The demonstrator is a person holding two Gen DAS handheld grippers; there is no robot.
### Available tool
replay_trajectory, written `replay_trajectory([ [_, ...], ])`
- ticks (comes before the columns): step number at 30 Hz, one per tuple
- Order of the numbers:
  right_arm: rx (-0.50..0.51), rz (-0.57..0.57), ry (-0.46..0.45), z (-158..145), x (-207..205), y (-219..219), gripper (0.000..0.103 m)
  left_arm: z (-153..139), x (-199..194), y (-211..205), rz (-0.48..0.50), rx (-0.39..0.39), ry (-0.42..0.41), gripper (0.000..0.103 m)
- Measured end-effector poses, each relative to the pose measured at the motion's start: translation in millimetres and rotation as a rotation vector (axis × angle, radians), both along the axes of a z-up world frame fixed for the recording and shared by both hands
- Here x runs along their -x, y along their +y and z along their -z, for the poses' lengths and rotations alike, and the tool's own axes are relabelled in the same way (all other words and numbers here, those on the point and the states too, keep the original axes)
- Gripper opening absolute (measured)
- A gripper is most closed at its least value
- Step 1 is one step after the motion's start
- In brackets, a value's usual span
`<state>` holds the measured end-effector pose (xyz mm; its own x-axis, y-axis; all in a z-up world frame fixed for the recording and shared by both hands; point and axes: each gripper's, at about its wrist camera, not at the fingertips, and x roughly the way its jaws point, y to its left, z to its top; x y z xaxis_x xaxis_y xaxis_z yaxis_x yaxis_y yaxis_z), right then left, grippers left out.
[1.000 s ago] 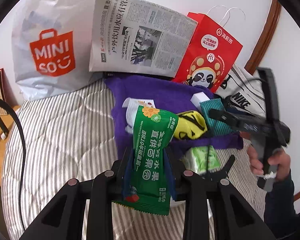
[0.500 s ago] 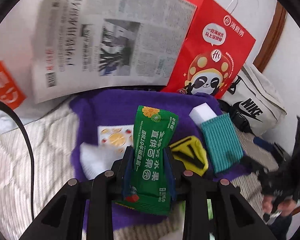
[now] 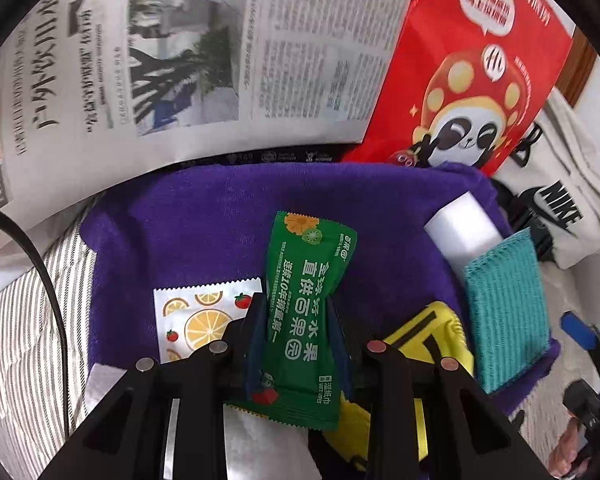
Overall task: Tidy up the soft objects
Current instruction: 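Lower the green snack packet onto the towel and open the left tool, then grasp the green cassette-print tissue pack with the left tool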
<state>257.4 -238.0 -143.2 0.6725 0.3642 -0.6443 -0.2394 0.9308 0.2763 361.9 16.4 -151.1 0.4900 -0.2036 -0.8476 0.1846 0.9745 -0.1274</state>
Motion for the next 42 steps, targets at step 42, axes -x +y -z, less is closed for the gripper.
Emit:
replay_trajectory([
  [42, -0.111, 0.191, 0.004, -11, -6, -72, 0.103, -31, 151, -46, 0.023, -0.039, 0.046, 0.065],
])
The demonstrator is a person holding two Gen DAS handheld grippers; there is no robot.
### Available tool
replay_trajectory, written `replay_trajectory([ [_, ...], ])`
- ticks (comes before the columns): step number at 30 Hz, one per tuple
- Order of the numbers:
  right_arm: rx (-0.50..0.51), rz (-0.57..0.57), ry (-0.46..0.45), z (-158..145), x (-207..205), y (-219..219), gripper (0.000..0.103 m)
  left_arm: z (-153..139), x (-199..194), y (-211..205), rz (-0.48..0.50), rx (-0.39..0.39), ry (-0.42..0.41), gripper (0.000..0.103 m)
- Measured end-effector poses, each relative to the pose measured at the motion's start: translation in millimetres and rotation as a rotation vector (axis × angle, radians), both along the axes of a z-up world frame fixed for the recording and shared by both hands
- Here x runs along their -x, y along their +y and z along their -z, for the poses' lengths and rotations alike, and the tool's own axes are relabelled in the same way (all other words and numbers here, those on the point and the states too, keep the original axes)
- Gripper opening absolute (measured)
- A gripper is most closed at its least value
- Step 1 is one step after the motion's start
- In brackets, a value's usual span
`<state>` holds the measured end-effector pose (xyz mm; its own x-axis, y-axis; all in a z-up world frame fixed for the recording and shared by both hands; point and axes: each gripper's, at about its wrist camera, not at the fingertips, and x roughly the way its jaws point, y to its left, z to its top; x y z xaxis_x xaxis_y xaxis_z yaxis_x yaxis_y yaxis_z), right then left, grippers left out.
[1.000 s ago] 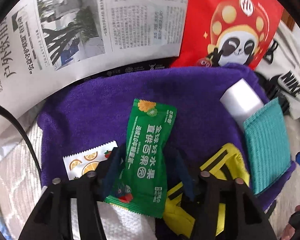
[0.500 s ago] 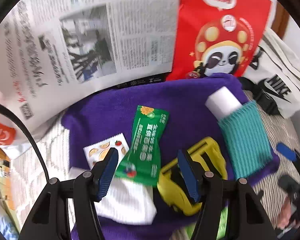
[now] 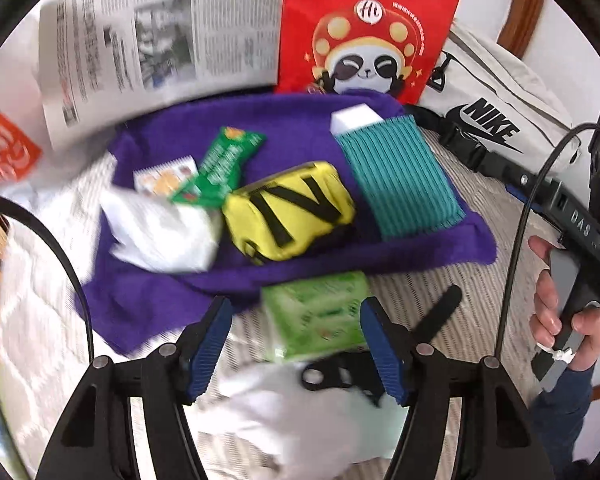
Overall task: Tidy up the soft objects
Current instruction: 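Grasp the green cassette-print tissue pack with the left tool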
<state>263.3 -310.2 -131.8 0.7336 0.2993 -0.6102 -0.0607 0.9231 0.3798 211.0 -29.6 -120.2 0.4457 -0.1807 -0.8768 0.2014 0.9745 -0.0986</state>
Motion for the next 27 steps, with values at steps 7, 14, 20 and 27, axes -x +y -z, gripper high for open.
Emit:
replay_trajectory([
  [7, -0.052, -0.009, 0.022, 4, -3, -5, 0.103, 23, -2, -23, -0.033, -0.001, 0.035, 0.067],
  [14, -0.026, -0.031, 0.028, 5, -4, 3, 0.103, 40, -11, -32, -0.075, -0.085, 0.038, 0.074],
  [20, -0.027, -0.018, 0.042, 6, -6, -2, 0.103, 55, -16, -32, -0.08, -0.091, 0.035, 0.079],
  [27, -0.038, 0.0, 0.054, 10, -7, -8, 0.103, 55, -9, -36, -0.032, -0.094, -0.006, 0.073],
])
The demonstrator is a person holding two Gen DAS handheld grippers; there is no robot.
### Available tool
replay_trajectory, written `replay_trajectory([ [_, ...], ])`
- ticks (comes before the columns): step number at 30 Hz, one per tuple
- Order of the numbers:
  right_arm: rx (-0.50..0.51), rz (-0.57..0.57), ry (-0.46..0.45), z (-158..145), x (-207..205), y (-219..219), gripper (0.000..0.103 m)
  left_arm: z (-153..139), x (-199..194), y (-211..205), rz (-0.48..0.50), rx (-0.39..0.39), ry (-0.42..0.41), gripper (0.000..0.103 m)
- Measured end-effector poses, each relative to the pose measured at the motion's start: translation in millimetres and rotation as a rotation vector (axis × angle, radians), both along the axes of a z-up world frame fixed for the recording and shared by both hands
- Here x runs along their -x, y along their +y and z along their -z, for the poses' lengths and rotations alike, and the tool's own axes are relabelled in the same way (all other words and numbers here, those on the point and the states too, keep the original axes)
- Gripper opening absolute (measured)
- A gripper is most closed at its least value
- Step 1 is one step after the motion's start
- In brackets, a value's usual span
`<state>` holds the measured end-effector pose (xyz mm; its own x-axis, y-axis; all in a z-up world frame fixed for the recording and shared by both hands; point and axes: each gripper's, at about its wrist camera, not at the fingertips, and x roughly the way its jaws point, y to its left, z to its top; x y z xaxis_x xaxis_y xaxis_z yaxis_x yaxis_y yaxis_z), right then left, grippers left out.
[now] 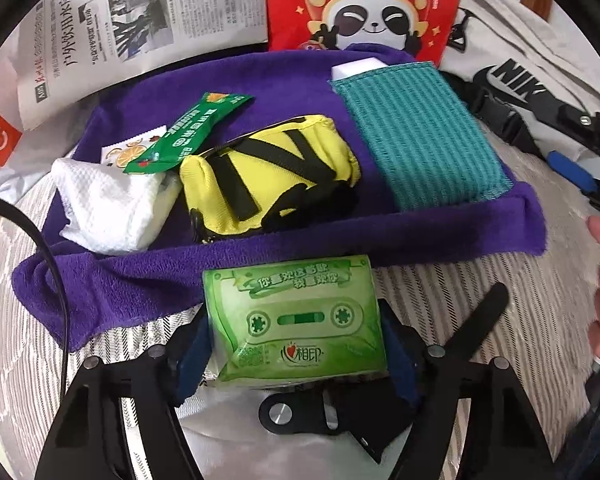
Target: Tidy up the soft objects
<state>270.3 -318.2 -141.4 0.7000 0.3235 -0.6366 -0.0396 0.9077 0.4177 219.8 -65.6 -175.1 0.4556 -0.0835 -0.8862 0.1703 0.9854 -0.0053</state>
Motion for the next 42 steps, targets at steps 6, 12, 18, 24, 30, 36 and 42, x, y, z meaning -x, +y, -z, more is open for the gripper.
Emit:
replay_trajectory([
  [6, 0.025, -0.018, 0.0, 2, 1, 8, 0.103, -30, 11, 21, -0.001, 0.093, -0.038, 0.072],
  [12, 0.113, -0.047, -0.036, 1, 5, 30, 0.103, -59, 31, 60, -0.029, 0.069, -0.102, 0.072],
  [18, 0.137, -0.133, -0.083, -5, 13, 57, 0.102, -54, 52, 103, -0.068, 0.046, -0.105, 0.072],
  [24, 0.182, -0.278, -0.105, -26, 59, 95, 0.102, -36, 68, 140, -0.134, 0.053, -0.08, 0.073],
  [30, 0.375, -0.367, -0.06, -12, 107, 129, 0.102, -19, 77, 162, -0.167, 0.095, -0.072, 0.073],
  [36, 0.449, -0.409, -0.018, 13, 112, 144, 0.1, -9, 78, 163, -0.156, 0.129, -0.07, 0.073],
  [42, 0.549, -0.493, 0.007, 30, 94, 172, 0.096, -4, 79, 168, -0.17, 0.174, -0.076, 0.073],
])
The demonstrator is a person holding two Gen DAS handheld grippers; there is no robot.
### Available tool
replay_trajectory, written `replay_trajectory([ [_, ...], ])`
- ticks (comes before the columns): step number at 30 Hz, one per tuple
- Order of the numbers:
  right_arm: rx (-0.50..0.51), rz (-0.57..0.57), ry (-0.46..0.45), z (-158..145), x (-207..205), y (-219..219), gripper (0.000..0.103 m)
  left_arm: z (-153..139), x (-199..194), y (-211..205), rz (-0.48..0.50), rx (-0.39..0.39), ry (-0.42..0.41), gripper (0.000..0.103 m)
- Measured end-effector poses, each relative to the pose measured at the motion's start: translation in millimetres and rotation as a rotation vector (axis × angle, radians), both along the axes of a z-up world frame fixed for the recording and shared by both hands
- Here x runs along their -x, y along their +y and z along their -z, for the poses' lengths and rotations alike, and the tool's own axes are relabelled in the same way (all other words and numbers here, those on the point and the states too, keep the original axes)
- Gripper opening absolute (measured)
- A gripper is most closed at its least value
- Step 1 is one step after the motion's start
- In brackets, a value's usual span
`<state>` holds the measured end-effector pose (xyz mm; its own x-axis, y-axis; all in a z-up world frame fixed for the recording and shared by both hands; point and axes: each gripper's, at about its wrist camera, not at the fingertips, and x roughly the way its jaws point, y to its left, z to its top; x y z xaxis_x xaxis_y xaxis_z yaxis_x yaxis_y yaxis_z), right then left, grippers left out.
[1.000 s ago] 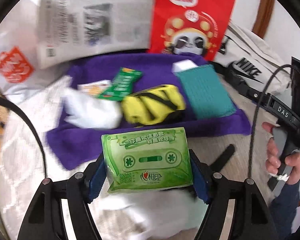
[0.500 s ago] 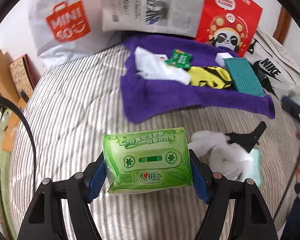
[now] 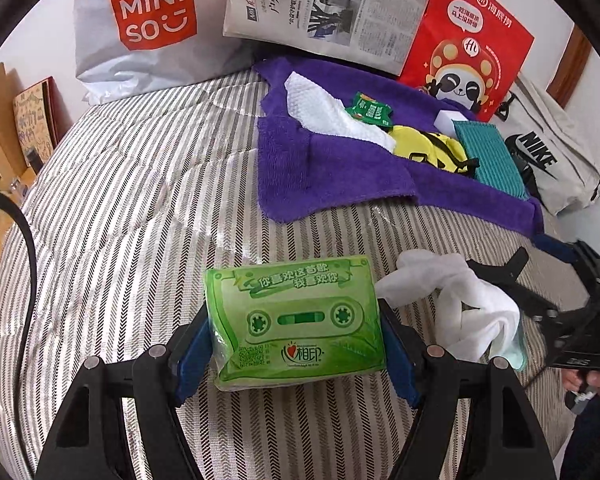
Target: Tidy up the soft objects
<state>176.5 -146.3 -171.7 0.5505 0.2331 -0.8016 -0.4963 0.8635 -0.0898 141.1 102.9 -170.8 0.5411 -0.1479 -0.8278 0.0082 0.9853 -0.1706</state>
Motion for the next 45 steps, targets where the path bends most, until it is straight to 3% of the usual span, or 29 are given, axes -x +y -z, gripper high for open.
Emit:
replay_trajectory([
  [7, 0.025, -0.039, 0.048, 13, -18, 15, 0.093, -1, 2, 6, 0.007, 0.031, -0.01, 0.073],
  [10, 0.005, -0.027, 0.044, 12, -25, 19, 0.076, -1, 2, 8, 0.003, 0.043, -0.013, 0.073],
  [12, -0.028, -0.012, 0.082, 12, -33, 20, 0.055, -1, 2, 7, 0.005, 0.04, -0.017, 0.073],
  [21, -0.017, -0.066, 0.142, 11, -36, 21, 0.047, -2, 3, 8, 0.01, 0.055, -0.022, 0.073],
  [22, -0.017, -0.074, 0.148, 11, -36, 21, 0.044, -3, 4, 8, 0.01, 0.057, -0.023, 0.073],
  [23, -0.019, -0.083, 0.153, 10, -36, 22, 0.028, -3, 4, 8, 0.008, 0.059, -0.023, 0.073],
  [24, -0.019, -0.094, 0.157, 9, -35, 24, 0.021, -3, 4, 8, 0.006, 0.061, -0.023, 0.073],
  [39, 0.021, -0.093, 0.179, 8, -35, 28, 0.021, -3, 2, 5, 0.021, 0.031, -0.011, 0.073],
  [45, -0.021, -0.039, 0.192, 8, -41, 26, 0.022, -2, 1, 2, 0.017, 0.013, -0.019, 0.072],
])
